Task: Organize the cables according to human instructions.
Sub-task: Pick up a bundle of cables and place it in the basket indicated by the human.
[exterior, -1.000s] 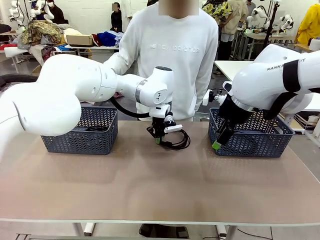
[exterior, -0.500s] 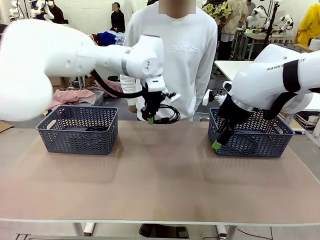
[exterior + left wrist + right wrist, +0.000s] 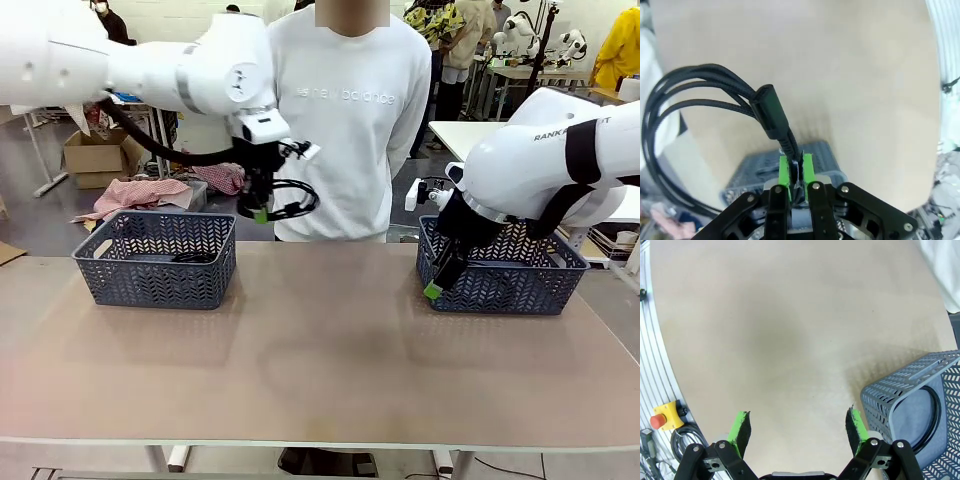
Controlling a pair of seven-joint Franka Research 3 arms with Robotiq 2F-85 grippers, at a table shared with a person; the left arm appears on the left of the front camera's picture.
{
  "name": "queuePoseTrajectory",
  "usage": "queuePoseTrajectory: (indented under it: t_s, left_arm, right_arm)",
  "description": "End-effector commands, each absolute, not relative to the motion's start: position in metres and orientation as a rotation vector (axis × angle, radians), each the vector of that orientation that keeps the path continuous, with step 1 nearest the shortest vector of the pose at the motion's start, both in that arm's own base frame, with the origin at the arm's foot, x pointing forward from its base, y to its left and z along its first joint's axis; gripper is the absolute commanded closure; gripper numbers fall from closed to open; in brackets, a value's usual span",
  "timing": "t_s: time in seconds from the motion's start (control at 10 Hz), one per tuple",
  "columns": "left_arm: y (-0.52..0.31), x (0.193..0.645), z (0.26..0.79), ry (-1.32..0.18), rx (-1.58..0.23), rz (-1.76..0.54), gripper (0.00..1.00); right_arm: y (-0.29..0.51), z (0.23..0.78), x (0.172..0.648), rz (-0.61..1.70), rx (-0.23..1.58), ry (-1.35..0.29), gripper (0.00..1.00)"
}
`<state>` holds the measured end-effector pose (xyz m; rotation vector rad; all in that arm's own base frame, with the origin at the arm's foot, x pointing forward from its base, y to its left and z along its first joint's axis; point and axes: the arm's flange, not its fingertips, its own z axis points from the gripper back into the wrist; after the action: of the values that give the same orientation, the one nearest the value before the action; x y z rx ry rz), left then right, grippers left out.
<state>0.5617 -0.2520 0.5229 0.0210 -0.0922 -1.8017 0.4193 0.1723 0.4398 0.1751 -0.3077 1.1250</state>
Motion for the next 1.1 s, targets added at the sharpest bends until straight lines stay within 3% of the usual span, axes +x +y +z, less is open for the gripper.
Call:
queuePoseTrajectory:
  t_s: [0.0,0.5,1.0]
  left_arm:
    - [-0.213,0.534,0.52,-0.127,0.052,-1.712,1.0]
    - [-0.118,0.505,0.518,-0.147,0.06,-1.559,1.0]
    - [-0.068,0.537,0.477,-0.154,0.098,-1.524,1.0]
  right_arm:
    - [0.173,0.442,0.421,1.121,0.162,-0.307,0.0]
    - [0.173,0.442,0.421,1.121,0.162,-0.307,0.0]
    - [0.173,0.442,0.421,1.121,0.162,-0.307,0.0]
